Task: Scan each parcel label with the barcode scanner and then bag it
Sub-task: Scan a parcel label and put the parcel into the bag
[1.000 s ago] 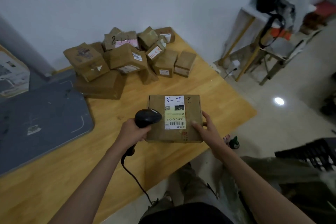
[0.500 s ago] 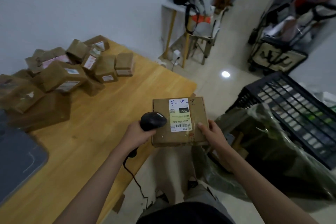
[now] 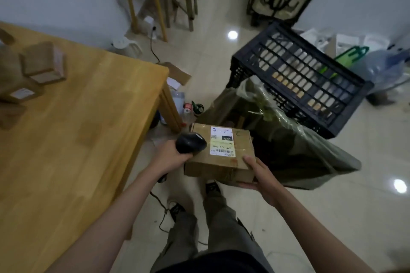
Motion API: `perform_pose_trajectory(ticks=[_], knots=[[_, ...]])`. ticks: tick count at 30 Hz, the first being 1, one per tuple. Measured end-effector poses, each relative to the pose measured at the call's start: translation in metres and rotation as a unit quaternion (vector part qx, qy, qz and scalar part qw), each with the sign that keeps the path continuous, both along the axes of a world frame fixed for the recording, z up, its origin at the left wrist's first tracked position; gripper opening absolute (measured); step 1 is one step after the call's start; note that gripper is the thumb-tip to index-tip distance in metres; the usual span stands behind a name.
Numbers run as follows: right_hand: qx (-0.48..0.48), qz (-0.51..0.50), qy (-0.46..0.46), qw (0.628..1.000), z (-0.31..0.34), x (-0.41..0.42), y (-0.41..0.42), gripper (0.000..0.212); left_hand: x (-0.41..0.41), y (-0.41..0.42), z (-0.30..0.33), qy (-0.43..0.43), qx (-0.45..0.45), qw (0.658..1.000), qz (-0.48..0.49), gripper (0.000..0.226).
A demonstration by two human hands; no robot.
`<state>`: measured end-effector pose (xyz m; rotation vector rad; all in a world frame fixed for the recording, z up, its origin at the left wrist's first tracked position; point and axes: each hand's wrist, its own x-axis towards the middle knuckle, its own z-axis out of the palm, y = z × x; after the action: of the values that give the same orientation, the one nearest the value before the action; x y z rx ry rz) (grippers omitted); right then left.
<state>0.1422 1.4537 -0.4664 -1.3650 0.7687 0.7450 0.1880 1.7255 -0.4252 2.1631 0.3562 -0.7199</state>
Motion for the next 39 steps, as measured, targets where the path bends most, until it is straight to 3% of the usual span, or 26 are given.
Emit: perform_pose_trajectory(ticks=[6,10,16,20,22,24,26,28,33,36,39], knots=[[0.026,-0.167,0.112,0.979,-0.034,0.001,-0.045,0.039,0.021,-0.065,-0.035,0.022,-0.008,1.0,-0.007,0.023],[0.07,-0.326,0.187,0.924,-0.06,0.009,-0.071,0.039,0.03,-0.096,-0.047,0.025,-0.012,0.999,-0.028,0.031],[0.122,-0.468,0.271,0.832,-0.108,0.022,-0.101,0.052,0.039,-0.127,-0.067,0.036,-0.005,0.997,-0.061,0.028],[0.126,-0.509,0.26,0.811,-0.123,0.029,-0.116,0.054,0.042,-0.141,-0.082,0.044,0.011,0.994,-0.098,0.016],[0.113,-0.488,0.211,0.84,-0.127,0.039,-0.117,0.052,0.042,-0.146,-0.089,0.044,0.017,0.993,-0.111,0.006],[0.052,-0.414,0.161,0.895,-0.129,0.051,-0.111,0.051,0.041,-0.15,-0.095,0.047,0.019,0.992,-0.118,0.016],[-0.032,-0.322,0.126,0.938,-0.134,0.06,-0.105,0.061,0.041,-0.153,-0.099,0.059,0.02,0.991,-0.121,0.017],[-0.057,-0.231,0.105,0.966,-0.136,0.067,-0.101,0.07,0.04,-0.155,-0.104,0.07,0.025,0.989,-0.124,0.015],[-0.092,-0.102,0.094,0.986,-0.167,0.082,-0.124,0.086,0.04,-0.153,-0.114,0.078,0.038,0.987,-0.138,0.016],[-0.076,-0.051,0.113,0.989,-0.156,0.09,-0.134,0.066,0.044,-0.148,-0.115,0.071,0.041,0.986,-0.145,0.017],[-0.097,0.006,0.142,0.985,-0.147,0.086,-0.138,0.064,0.048,-0.139,-0.11,0.067,0.051,0.986,-0.144,0.016]])
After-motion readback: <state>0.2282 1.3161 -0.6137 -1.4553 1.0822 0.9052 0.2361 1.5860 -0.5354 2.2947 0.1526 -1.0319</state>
